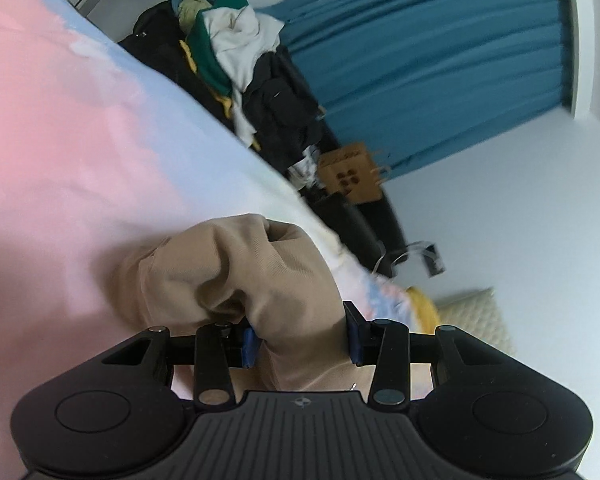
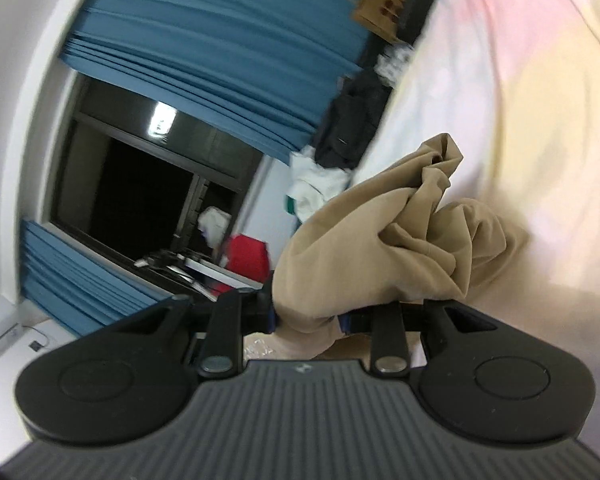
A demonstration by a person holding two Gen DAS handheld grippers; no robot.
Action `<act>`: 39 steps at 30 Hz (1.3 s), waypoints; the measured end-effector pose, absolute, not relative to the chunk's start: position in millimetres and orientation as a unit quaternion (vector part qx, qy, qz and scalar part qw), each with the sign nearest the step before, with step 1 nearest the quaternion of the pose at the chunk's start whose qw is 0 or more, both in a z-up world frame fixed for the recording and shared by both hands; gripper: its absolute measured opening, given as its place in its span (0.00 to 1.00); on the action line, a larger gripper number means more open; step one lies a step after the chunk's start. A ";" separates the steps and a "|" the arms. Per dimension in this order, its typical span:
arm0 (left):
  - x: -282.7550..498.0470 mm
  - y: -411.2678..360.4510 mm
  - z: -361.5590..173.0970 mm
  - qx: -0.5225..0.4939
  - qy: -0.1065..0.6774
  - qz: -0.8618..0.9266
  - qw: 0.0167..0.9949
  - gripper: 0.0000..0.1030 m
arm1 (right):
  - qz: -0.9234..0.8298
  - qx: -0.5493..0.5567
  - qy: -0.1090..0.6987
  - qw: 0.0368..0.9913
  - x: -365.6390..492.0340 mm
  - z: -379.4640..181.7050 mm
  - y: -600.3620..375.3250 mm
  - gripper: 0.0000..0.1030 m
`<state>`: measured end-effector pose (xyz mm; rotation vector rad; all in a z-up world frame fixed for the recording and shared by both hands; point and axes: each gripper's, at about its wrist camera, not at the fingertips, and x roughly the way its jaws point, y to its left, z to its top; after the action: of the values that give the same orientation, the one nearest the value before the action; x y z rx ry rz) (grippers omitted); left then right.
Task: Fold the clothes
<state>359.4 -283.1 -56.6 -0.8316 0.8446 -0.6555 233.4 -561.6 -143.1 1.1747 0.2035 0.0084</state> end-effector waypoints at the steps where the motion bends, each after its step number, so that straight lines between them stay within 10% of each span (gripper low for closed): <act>1: 359.7 -279.1 -63.7 -0.381 0.393 -0.301 0.781 0.42 | 0.003 0.553 0.103 0.827 233.4 -145.1 -559.4 0.30; 18: 343.4 -229.7 -125.6 -0.302 0.452 -0.283 0.790 0.54 | -0.062 0.607 0.261 0.748 188.5 -203.5 -527.4 0.31; 33: 226.8 -210.4 2.5 -0.032 0.355 -0.311 0.881 0.80 | -0.110 0.369 0.238 0.892 72.3 -93.7 -462.5 0.37; 39: 136.2 -184.3 61.5 0.023 0.287 -0.307 0.907 0.86 | -0.108 0.270 0.186 0.938 16.0 -49.5 -419.0 0.80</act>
<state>136.2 -184.3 61.5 0.0484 0.5931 -0.6341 16.0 -419.0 -49.5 0.5522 0.3802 -0.2205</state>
